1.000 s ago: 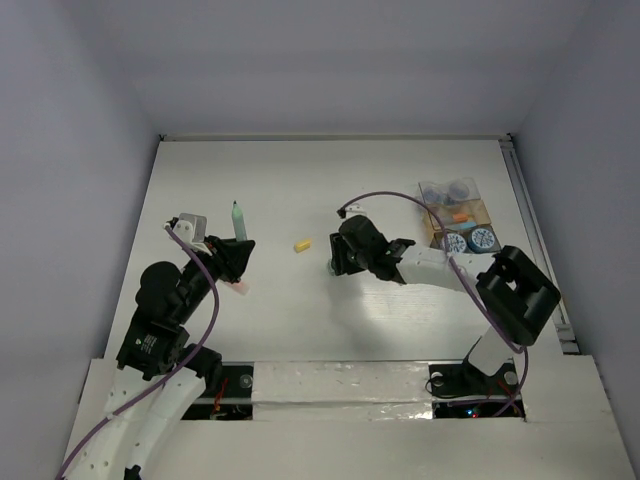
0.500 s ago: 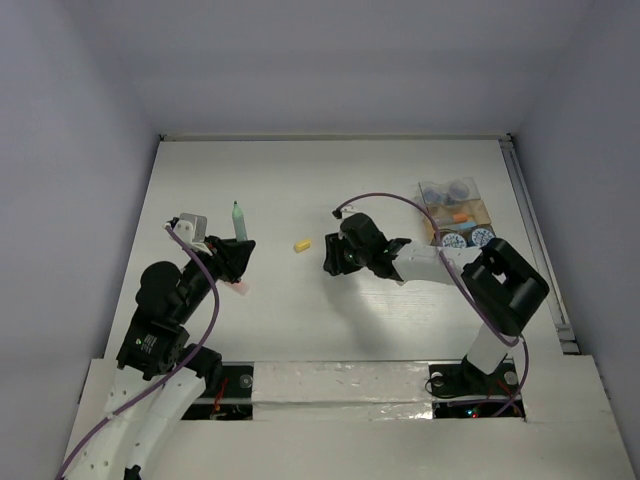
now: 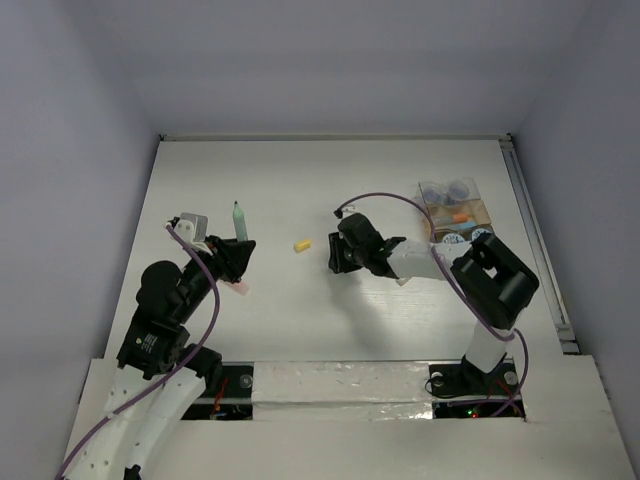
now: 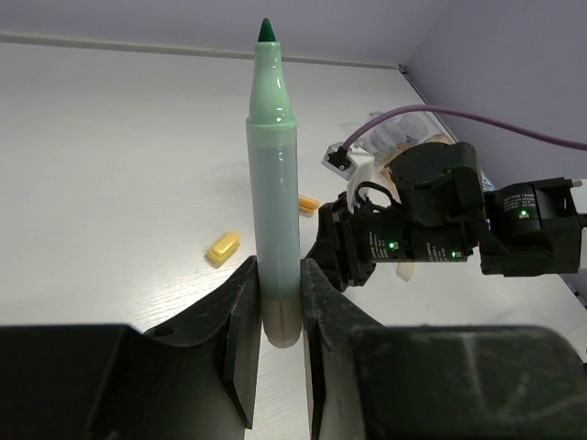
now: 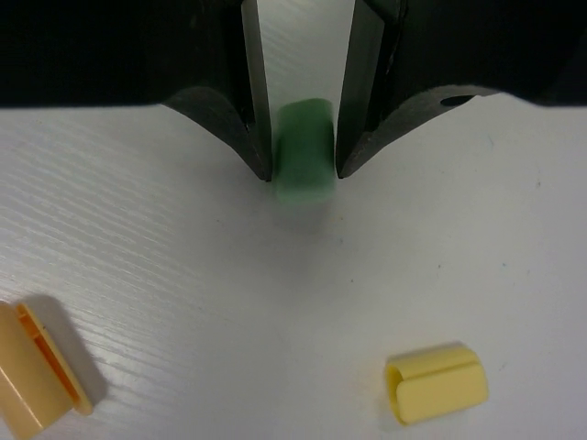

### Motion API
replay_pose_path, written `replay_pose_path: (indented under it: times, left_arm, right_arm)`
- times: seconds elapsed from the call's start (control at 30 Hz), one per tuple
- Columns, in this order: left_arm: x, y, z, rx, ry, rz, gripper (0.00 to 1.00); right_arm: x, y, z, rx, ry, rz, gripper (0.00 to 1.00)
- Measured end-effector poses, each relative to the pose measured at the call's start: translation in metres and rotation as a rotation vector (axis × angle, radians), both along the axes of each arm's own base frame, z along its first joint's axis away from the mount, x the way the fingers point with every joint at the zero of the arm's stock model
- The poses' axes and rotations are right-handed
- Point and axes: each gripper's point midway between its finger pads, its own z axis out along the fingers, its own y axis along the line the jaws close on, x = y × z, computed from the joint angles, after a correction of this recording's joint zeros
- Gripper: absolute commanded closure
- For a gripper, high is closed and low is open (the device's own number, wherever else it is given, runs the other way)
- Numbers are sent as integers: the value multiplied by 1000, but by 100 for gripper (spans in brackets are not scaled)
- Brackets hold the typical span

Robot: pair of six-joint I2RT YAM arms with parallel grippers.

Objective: Sort the stationery into containers
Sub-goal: Move the pen cap to the center of the board.

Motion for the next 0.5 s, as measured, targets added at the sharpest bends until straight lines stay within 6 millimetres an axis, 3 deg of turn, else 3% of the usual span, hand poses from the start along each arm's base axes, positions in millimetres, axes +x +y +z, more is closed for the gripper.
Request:
replay_pose_path:
  times: [0.23, 0.5]
  left_arm:
    - [0, 0, 0, 0, 1, 0, 100]
    - [1, 1, 0, 0, 1, 3, 100]
  right_arm:
    - [4, -2, -2, -32, 2, -18, 79]
    - [8, 1, 0, -234, -77, -61, 87]
